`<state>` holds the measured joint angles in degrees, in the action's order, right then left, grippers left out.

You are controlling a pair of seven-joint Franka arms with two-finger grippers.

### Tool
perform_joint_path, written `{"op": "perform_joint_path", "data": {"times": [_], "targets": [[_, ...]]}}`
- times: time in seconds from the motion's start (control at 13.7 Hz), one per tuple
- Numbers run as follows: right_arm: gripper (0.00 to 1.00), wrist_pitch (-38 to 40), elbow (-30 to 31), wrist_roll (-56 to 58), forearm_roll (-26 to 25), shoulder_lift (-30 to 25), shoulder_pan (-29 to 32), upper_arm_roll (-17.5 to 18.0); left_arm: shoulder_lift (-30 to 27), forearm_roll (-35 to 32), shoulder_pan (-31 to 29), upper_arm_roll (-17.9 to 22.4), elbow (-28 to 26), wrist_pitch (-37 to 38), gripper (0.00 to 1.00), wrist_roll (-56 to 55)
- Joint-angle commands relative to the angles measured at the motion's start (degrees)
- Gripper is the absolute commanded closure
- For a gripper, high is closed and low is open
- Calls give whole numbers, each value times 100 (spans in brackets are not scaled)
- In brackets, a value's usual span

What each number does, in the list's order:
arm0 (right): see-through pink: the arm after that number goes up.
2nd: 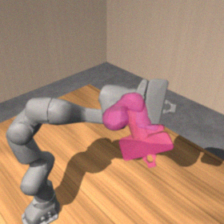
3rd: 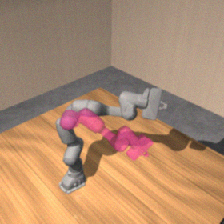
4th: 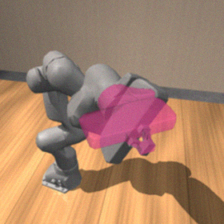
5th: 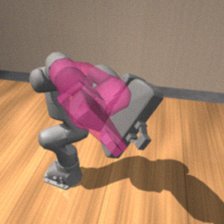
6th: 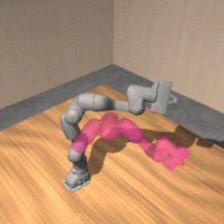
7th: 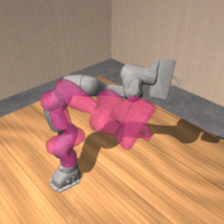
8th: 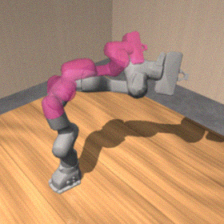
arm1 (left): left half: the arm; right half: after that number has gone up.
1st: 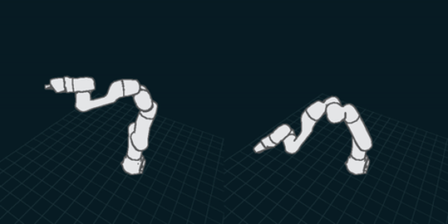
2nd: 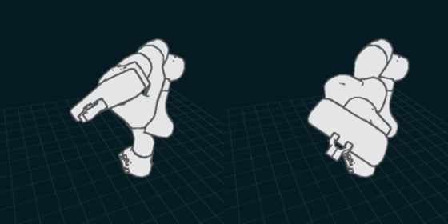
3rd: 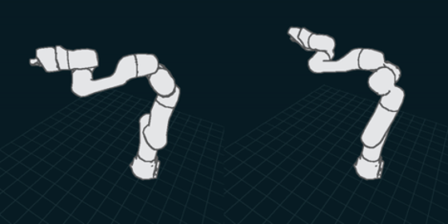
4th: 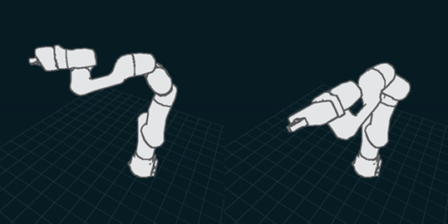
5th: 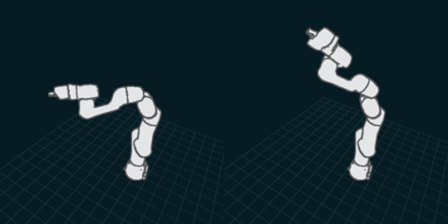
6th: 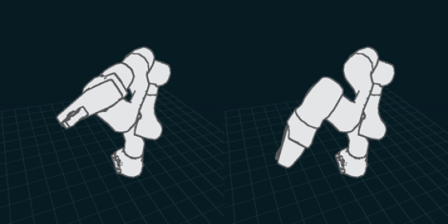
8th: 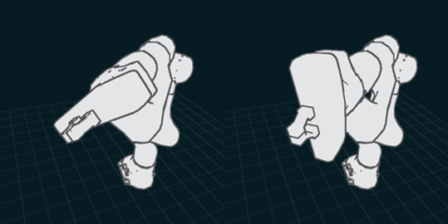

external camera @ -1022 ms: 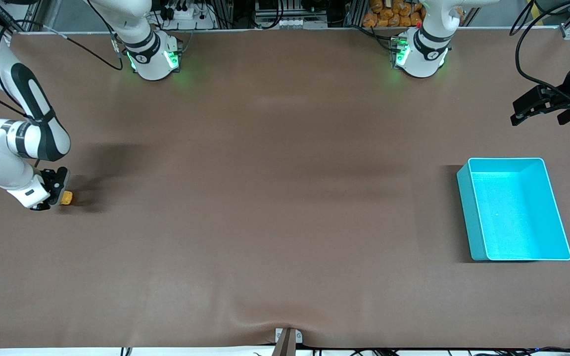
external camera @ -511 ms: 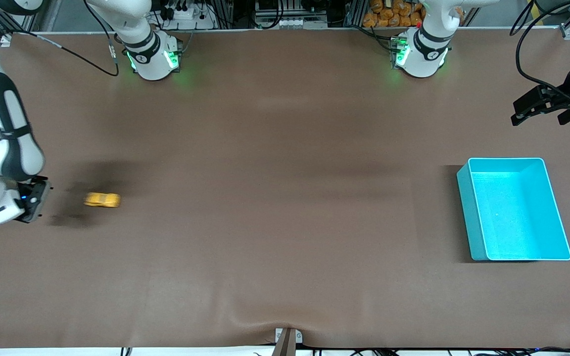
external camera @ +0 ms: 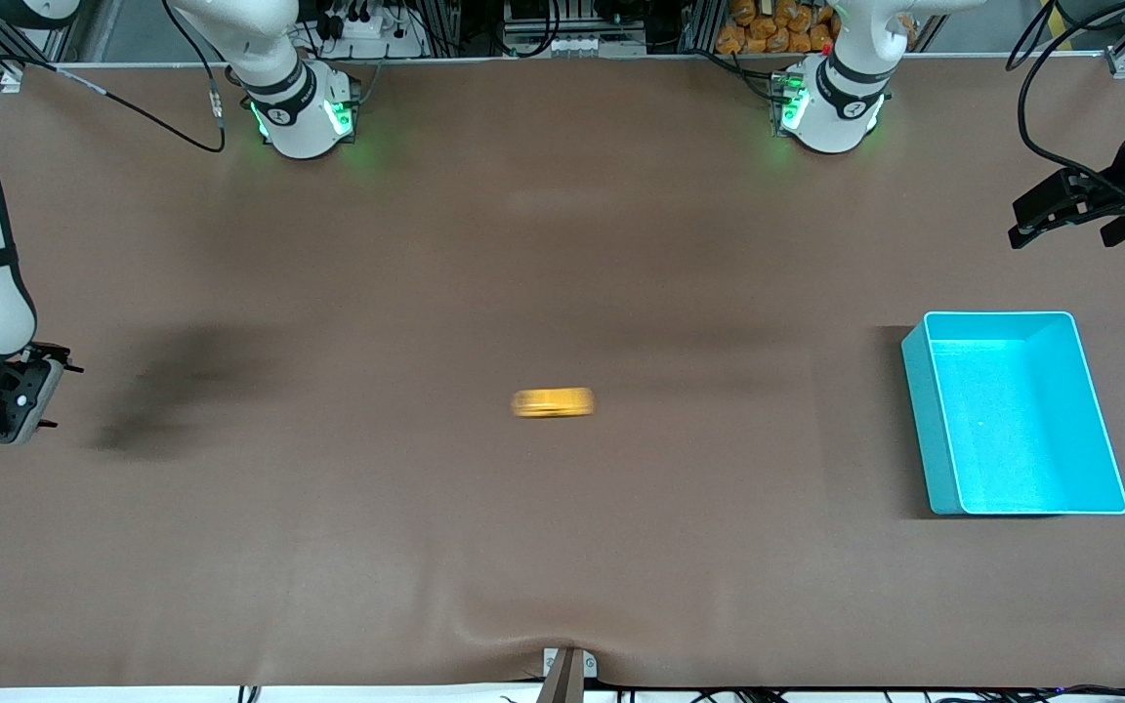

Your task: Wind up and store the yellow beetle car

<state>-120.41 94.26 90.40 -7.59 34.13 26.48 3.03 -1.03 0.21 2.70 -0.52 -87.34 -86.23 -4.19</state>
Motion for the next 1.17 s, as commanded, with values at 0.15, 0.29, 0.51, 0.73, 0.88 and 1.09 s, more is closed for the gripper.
{"op": "perform_joint_path", "data": {"times": [0.15, 0.29, 0.51, 0.73, 0.88, 1.09], "targets": [[0, 377, -302, 65, 126, -11, 120, 154, 33, 40, -15, 8, 59, 45, 0, -12], [0, 1112, -827, -13, 135, -161, 33, 172, 33, 40, -15, 8, 59, 45, 0, -12], [0, 2528, -1715, -803, 687, -415, -186, 189, 68, 58, -154, 8, 50, 63, 0, -47], [0, 2944, -1990, -1689, 812, -924, -511, 189, 279, 128, -305, -9, -142, 107, 0, -520], [0, 3128, -1990, -2506, 856, -1329, -678, 207, 235, 128, -305, -18, -519, 72, 0, -662], [0, 3505, -2209, -3560, 944, -1601, -889, 277, 34, 102, -331, -27, -1292, -497, 0, -1048]]}}
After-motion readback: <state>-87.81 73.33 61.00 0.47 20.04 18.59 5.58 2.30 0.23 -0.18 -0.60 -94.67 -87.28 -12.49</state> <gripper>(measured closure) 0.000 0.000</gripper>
